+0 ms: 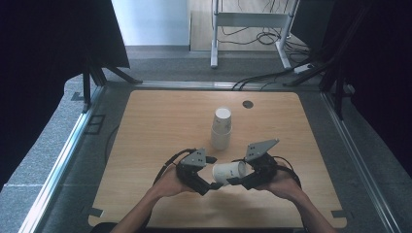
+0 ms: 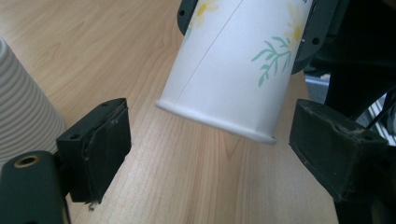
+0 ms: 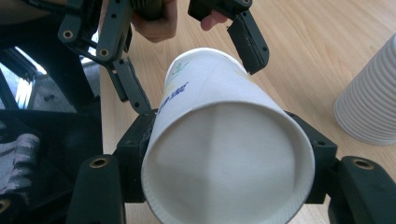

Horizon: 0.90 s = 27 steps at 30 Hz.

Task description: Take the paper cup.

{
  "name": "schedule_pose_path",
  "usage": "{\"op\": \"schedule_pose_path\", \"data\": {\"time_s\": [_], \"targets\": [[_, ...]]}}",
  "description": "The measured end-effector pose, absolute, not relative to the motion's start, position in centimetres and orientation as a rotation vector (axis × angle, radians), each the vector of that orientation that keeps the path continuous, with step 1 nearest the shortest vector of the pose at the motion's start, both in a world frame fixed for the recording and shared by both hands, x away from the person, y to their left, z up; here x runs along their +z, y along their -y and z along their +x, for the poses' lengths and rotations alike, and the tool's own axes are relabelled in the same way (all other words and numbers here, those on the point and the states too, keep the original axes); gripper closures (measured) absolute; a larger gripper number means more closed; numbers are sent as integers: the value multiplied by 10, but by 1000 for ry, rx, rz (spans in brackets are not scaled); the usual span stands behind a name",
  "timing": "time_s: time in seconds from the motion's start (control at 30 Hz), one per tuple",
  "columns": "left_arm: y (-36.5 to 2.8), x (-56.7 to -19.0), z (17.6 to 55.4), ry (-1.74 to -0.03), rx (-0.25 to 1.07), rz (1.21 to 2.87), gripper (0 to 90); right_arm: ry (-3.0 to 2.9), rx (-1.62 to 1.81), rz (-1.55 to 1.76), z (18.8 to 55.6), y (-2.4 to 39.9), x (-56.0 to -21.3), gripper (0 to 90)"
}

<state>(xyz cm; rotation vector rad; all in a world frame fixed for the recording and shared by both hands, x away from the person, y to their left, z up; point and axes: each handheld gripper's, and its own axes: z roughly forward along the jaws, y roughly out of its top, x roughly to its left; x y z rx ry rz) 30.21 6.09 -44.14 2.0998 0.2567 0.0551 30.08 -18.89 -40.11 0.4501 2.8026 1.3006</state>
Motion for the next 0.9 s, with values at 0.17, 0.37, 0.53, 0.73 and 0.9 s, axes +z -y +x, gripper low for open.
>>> {"op": "schedule_pose_path", "data": {"time_s": [0.17, 0.37, 0.53, 0.73, 0.9], "targets": [[-62, -442, 300, -248, 47, 2074, 128, -2754, 1378, 443, 298, 195, -402, 363], [-63, -443, 297, -240, 52, 2046, 138, -2713, 1463, 438, 296, 202, -408, 364], [-66, -445, 297, -238, 40, 2008, 143, -2680, 1531, 429, 294, 205, -414, 364], [-69, -450, 296, -239, 12, 1969, 152, -2645, 1624, 423, 291, 209, -422, 364], [-68, -454, 295, -228, 1, 1961, 154, -2625, 1685, 413, 290, 210, -425, 364]]}}
